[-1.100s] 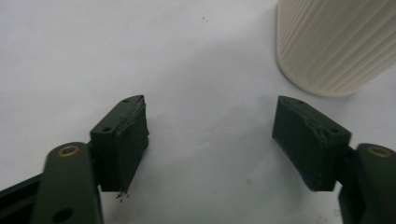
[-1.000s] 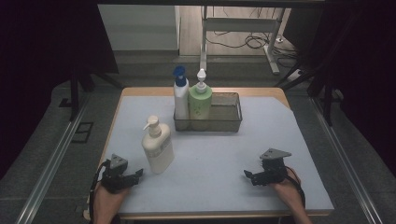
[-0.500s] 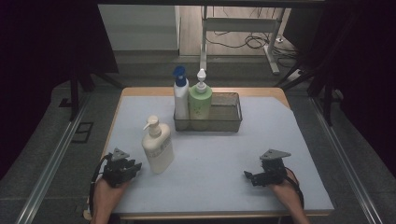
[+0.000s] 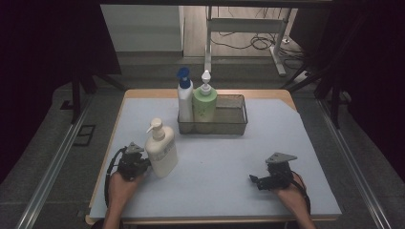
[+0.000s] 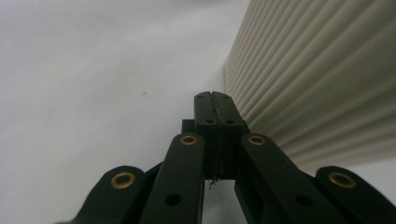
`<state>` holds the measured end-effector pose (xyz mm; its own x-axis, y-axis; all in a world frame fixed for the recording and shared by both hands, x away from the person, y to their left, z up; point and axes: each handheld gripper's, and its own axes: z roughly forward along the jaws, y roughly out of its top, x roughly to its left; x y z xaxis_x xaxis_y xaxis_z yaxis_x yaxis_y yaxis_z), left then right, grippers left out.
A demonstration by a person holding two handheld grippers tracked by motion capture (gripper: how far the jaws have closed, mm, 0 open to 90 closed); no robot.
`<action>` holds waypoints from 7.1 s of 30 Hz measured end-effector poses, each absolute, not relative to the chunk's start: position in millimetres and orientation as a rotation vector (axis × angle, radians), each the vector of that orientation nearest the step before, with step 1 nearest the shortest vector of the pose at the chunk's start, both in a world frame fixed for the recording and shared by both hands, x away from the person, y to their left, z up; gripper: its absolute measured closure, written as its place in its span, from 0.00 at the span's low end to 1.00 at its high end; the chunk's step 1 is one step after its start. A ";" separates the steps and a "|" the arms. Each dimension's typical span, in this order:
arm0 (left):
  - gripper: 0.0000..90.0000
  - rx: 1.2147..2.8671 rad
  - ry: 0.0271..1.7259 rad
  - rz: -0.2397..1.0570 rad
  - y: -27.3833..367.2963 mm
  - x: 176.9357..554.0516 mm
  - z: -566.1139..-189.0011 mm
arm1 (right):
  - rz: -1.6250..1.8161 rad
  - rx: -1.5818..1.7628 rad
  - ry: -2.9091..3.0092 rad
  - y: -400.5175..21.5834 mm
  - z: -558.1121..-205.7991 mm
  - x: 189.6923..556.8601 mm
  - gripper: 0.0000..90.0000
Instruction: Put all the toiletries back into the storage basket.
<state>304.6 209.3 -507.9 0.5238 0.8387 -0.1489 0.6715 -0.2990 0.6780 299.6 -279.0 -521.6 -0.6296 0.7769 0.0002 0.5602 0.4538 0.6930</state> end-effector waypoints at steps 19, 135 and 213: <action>0.99 2.121 1.141 0.241 182.2 300.4 -513.0 | 0.960 1.142 2.389 -278.6 -521.7 299.6 0.01; 0.13 2.136 1.154 0.423 167.4 256.2 -524.0 | 1.168 0.894 2.492 -219.7 -456.6 292.5 0.00; 0.13 2.136 1.155 0.420 167.3 256.3 -523.9 | 1.256 0.770 2.463 -62.8 -422.3 324.0 0.40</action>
